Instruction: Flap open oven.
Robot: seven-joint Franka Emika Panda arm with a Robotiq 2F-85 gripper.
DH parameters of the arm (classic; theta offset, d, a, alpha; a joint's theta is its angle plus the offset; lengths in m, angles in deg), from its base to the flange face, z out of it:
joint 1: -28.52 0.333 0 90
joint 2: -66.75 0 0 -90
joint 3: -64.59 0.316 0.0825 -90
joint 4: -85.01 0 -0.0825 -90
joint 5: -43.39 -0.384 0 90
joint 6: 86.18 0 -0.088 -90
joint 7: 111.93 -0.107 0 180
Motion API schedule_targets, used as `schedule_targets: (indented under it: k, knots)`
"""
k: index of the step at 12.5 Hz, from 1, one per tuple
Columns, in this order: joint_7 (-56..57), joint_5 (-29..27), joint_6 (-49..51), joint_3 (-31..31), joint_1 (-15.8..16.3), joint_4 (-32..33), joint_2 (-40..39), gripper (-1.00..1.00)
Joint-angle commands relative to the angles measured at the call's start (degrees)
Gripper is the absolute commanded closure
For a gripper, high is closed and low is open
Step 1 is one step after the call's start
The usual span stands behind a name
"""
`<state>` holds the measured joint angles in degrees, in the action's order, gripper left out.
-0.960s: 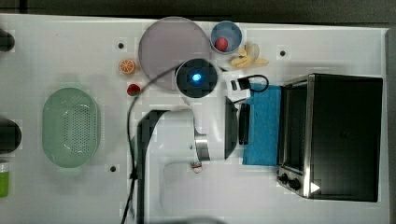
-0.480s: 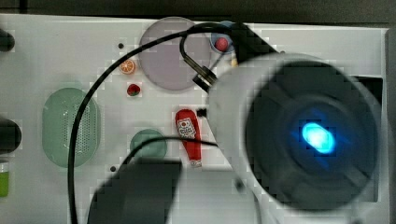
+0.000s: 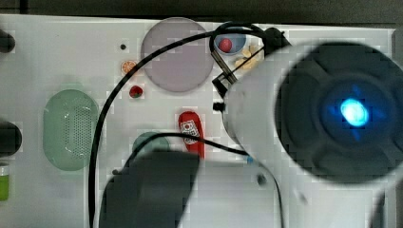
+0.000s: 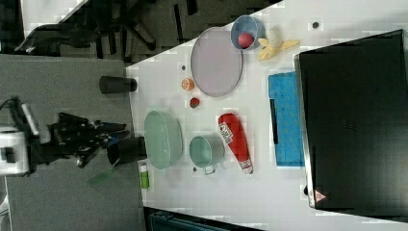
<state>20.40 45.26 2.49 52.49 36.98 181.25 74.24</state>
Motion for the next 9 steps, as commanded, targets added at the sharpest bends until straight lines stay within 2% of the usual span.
schedule_targets:
  k: [1, 9]
  knots:
    - [-6.8, -0.4, -0.2, 1.1, 1.0, 1.0, -2.5, 0.65]
    - [-6.8, -0.4, -0.3, 1.2, 1.0, 1.1, -3.2, 0.65]
